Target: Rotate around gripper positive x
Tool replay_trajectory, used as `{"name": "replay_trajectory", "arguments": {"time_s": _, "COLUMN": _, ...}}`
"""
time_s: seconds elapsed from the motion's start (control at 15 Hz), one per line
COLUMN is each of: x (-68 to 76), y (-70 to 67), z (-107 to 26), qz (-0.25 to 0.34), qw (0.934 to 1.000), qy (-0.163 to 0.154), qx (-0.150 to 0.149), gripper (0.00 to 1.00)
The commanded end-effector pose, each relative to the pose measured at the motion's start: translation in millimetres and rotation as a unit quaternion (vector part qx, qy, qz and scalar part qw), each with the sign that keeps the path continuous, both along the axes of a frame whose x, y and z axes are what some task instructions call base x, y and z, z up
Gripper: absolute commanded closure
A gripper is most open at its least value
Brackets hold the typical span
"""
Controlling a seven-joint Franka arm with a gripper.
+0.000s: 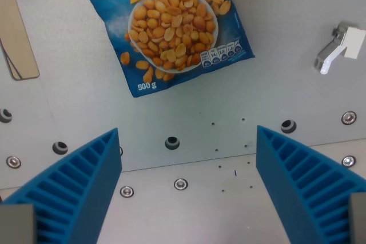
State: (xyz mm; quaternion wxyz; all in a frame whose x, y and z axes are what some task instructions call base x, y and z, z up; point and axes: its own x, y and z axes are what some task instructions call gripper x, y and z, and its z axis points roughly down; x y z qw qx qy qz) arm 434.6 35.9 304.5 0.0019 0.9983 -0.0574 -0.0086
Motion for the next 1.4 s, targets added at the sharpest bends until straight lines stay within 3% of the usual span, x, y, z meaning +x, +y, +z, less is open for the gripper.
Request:
{"name": "replay_trajectory", "arguments": {"time_s": 0.07, "x": 0.0, "y": 0.0, "z": 1.9, "qz": 0.000, "qw": 1.0000, "qy": -0.003, "qx": 0.007, "gripper": 0.00}}
{"name": "replay_trajectory", "arguments": {"time_s": 0.73, "x": 0.0, "y": 0.0, "z": 1.9, "qz": -0.001, "qw": 0.9973, "qy": -0.011, "qx": 0.073, "gripper": 0.00}}
{"name": "replay_trajectory", "arguments": {"time_s": 1.4, "x": 0.0, "y": 0.0, "z": 1.9, "qz": -0.002, "qw": 0.9902, "qy": -0.018, "qx": 0.139, "gripper": 0.00}}
